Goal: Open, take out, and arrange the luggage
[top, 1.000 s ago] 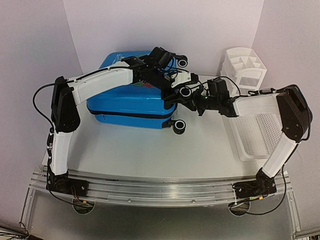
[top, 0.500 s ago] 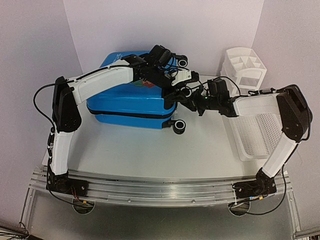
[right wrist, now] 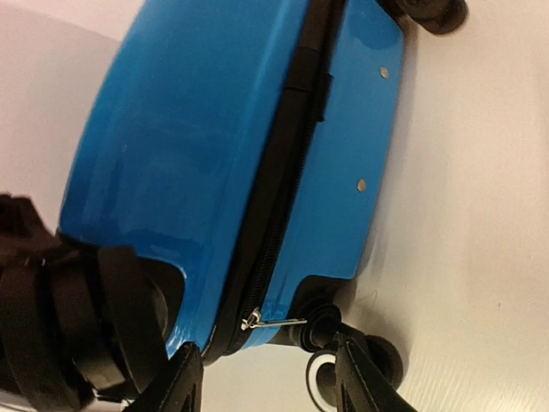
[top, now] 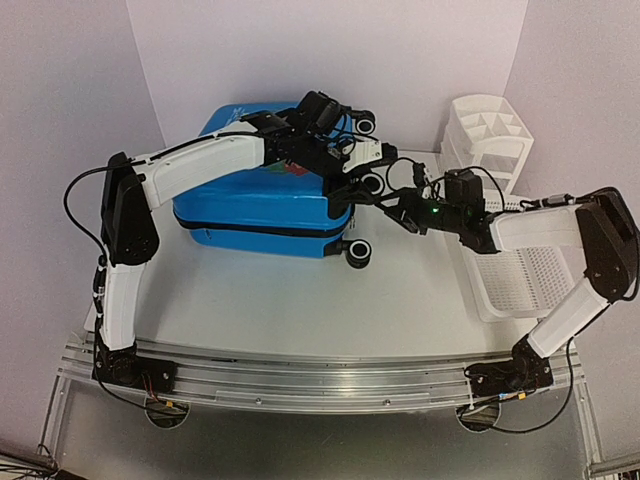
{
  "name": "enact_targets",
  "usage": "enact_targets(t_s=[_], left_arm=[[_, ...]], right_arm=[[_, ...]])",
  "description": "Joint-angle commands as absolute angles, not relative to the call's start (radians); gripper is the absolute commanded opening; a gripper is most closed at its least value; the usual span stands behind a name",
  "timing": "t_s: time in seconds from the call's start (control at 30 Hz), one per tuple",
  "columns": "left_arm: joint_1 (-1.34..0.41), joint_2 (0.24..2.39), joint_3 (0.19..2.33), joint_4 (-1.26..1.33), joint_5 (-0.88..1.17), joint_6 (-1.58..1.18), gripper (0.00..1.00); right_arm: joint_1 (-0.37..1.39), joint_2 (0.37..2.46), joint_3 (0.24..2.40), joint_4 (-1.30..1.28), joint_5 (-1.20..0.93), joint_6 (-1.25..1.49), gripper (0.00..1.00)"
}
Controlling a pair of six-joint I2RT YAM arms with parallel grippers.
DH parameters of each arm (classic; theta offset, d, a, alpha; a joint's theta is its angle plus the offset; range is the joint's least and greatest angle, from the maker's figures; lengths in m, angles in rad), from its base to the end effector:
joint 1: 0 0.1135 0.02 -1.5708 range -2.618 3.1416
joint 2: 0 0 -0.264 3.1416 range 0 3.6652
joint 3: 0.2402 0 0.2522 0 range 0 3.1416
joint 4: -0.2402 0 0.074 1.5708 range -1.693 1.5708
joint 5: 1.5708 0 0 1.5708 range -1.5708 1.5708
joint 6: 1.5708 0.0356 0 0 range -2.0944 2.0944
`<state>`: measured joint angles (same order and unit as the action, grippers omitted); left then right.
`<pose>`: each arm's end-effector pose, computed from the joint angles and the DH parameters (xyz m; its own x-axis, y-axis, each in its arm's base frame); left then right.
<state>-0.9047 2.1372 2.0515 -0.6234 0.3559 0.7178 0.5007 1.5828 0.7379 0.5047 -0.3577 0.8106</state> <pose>0.2945 -0.3948 0.3052 0.2891 0.6298 -0.7209 0.9429 -0.0571 0.3283 0.2851 0.1702 0.1983 -0.7374 0.3703 -0.5649 -0.2972 0.5731 0.7637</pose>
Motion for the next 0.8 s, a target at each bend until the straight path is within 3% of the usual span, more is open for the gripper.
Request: enact_targets(t_s=[0.0,0.17,0.3,0.77], left_arm=[[-0.88,2.08,2.03,-0.636,0.298,0.759,0.0],[-0.88,2.071,2.039,-0.625,0.296,0.749,0.0],[-0.88,2.077,2.05,-0.619,0.284,0.737,0.0],[-0.878,2.082,2.057,-0.6,0.303,0.723,0.0]], right_arm=[[0.507,1.565,0.579,0.913,-0.442,0.52,0.48],[0.511,1.712,0.578,1.111,-0.514,0.452,0.46],[0.525,1.885,0.577,1.414,-0.473,0.446,0.42],[0.558,2.083,0.766,1.427,-0.605,0.485,0.36]])
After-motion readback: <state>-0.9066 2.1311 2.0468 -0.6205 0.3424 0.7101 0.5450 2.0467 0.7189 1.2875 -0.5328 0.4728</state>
